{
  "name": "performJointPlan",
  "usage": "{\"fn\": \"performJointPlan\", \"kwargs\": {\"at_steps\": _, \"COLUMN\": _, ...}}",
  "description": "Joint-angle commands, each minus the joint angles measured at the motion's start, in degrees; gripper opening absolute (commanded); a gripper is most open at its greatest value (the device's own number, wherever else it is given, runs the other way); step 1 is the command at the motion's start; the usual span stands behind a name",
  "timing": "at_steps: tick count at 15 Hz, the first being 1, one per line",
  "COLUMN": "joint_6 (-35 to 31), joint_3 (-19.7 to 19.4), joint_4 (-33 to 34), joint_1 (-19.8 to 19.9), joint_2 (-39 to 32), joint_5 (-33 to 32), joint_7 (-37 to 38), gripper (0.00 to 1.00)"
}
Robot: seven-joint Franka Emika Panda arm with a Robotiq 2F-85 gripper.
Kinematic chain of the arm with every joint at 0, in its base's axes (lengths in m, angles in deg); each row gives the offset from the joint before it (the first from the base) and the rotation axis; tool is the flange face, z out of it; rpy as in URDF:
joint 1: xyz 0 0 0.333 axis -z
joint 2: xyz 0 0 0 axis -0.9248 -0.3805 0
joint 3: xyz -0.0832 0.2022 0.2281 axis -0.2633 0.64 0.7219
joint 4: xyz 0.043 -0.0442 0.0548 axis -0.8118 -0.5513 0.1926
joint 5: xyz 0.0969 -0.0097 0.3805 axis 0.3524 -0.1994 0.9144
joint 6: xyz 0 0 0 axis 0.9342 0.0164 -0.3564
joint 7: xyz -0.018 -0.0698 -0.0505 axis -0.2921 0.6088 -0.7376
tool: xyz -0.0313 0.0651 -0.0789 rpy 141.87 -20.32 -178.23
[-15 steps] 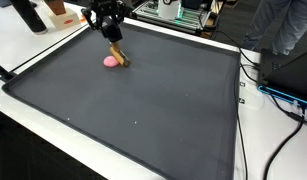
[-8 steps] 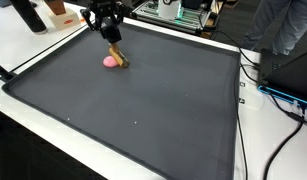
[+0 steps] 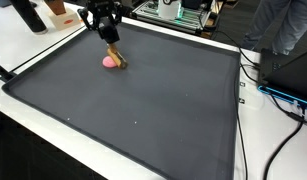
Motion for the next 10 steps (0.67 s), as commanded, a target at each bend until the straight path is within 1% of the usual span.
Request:
{"fn": "performJointPlan", "kwargs": {"at_steps": 1, "joint_6": -3.5, "joint_3": -0.3, "joint_4": 1.6, "joint_1": 0.7, "joint_2": -2.6, "joint_5": -1.1, "joint_7": 0.7, "gripper": 0.24}}
{"fn": "performJointPlan", "kwargs": {"at_steps": 10, "joint_6": -4.5, "joint_3": -0.8, "joint_4": 3.3, "joint_1": 1.1, "joint_2": -4.4, "joint_5": -1.9, "joint_7": 2.9, "gripper": 0.24}}
